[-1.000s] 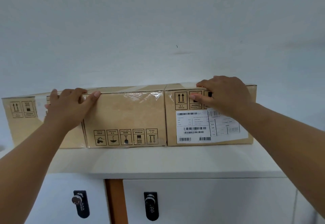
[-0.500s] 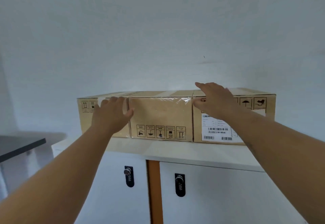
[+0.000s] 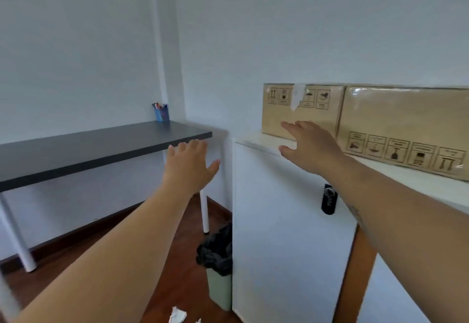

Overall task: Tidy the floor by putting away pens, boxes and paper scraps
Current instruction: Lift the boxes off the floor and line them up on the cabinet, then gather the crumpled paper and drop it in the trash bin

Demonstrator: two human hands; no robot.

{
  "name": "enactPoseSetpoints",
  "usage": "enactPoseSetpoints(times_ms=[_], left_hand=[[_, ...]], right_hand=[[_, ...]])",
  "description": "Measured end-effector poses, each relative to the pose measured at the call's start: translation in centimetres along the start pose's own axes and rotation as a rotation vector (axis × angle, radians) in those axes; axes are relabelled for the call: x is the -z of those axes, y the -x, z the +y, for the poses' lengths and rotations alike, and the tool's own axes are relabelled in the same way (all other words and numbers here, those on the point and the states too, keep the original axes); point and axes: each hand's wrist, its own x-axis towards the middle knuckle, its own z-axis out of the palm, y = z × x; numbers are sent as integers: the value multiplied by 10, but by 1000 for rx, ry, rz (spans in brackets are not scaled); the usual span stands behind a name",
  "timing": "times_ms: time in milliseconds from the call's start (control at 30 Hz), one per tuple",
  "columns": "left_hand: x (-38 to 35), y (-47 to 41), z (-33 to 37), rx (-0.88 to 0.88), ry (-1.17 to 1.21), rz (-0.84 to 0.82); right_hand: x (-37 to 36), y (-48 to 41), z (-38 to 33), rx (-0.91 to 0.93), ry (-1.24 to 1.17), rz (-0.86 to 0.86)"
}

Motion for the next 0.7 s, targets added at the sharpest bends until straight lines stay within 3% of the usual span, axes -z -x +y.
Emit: enactPoseSetpoints(times_ms=[400,700], left_hand=[[-92,123,-160,353,10,-247],[-194,234,-199,561,80,-446]], right_hand=[[-167,-6,-155,247,-215,-321],[-307,49,-200,316,-243,-588]])
